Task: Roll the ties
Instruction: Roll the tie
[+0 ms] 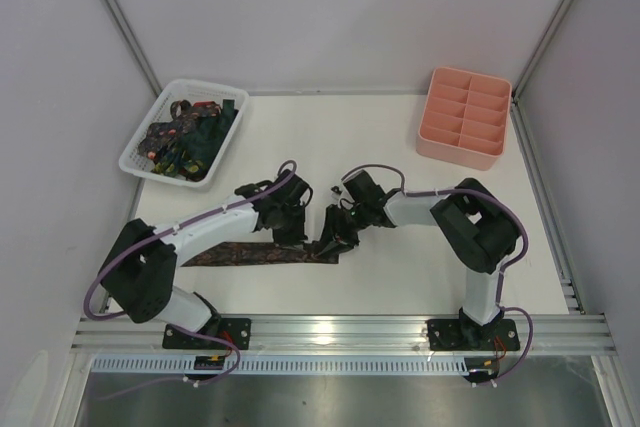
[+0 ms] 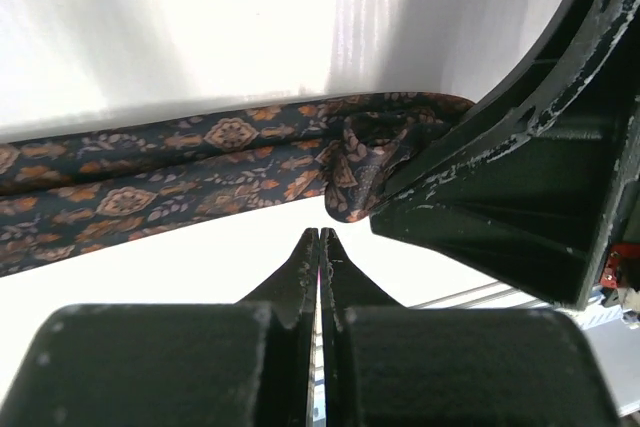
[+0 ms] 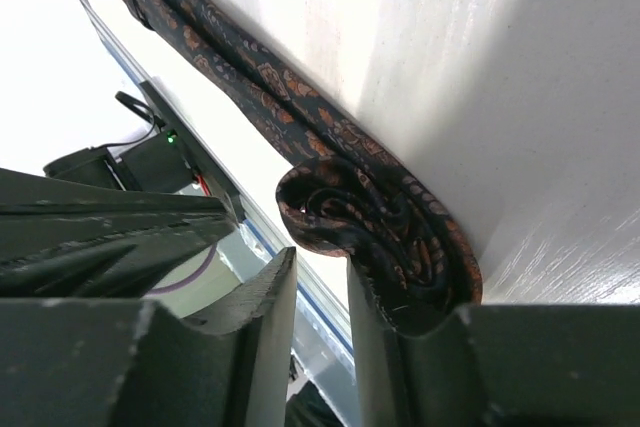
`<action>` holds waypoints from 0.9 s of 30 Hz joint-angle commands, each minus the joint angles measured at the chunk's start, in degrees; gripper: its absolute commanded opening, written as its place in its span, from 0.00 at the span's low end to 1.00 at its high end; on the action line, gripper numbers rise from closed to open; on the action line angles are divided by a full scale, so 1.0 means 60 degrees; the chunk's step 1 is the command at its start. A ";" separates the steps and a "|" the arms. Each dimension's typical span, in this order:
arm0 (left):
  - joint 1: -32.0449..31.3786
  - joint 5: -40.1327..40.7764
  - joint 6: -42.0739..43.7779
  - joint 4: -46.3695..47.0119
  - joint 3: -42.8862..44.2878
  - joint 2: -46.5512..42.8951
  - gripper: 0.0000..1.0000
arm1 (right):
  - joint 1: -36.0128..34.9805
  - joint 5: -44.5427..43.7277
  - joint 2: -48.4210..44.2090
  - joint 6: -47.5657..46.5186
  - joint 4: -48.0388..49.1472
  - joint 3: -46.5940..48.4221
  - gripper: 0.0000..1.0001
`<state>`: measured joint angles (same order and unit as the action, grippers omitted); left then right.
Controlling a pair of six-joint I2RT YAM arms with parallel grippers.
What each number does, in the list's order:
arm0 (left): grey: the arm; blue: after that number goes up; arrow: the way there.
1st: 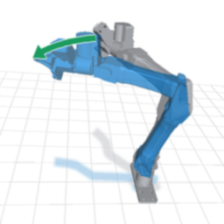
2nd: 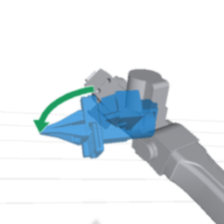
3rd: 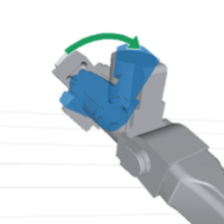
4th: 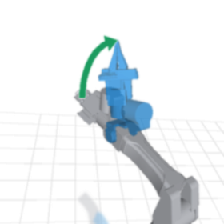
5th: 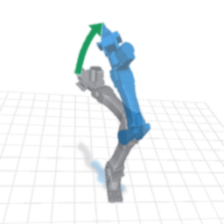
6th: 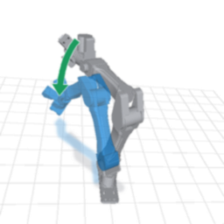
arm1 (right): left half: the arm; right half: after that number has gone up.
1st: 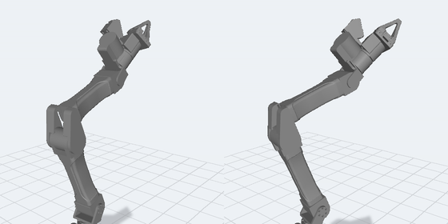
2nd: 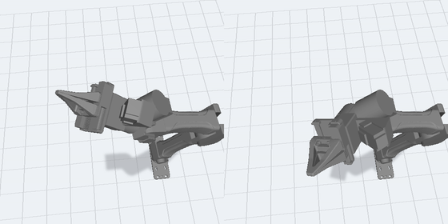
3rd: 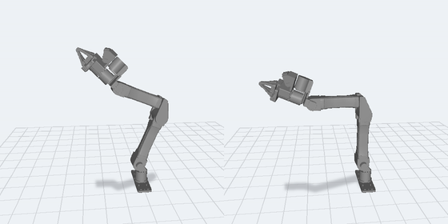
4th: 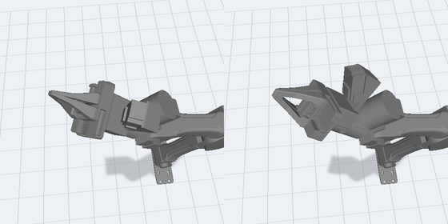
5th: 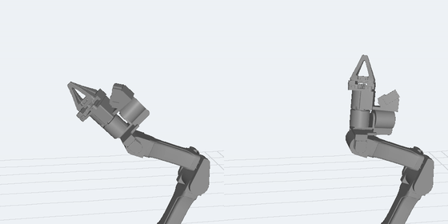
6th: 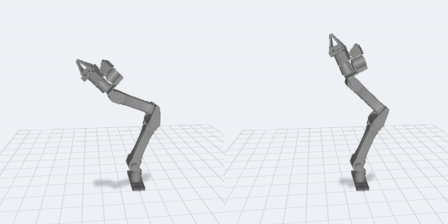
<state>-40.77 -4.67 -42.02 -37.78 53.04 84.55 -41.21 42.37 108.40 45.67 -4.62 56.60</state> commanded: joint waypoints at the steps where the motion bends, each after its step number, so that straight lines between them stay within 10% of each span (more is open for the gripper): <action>1: 0.0204 0.0002 -0.0057 -0.0236 0.0360 -0.0381 0.01 | 0.0072 -0.0426 0.0009 0.0108 0.0653 -0.0219 0.32; 9: 0.0204 -0.0716 -0.0057 0.0260 0.0711 0.0204 0.00 | 0.0086 -0.0440 0.0566 0.0079 0.0434 0.0147 0.00; 27: 0.0409 -0.0848 0.0031 0.1302 0.0140 0.1859 0.01 | 0.0042 -0.0367 0.0186 -0.0447 -0.0823 0.0292 0.00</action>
<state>-39.13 -11.00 -42.04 -31.73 54.72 94.72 -40.99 42.35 110.39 46.11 -3.88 56.99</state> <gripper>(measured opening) 0.006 0.009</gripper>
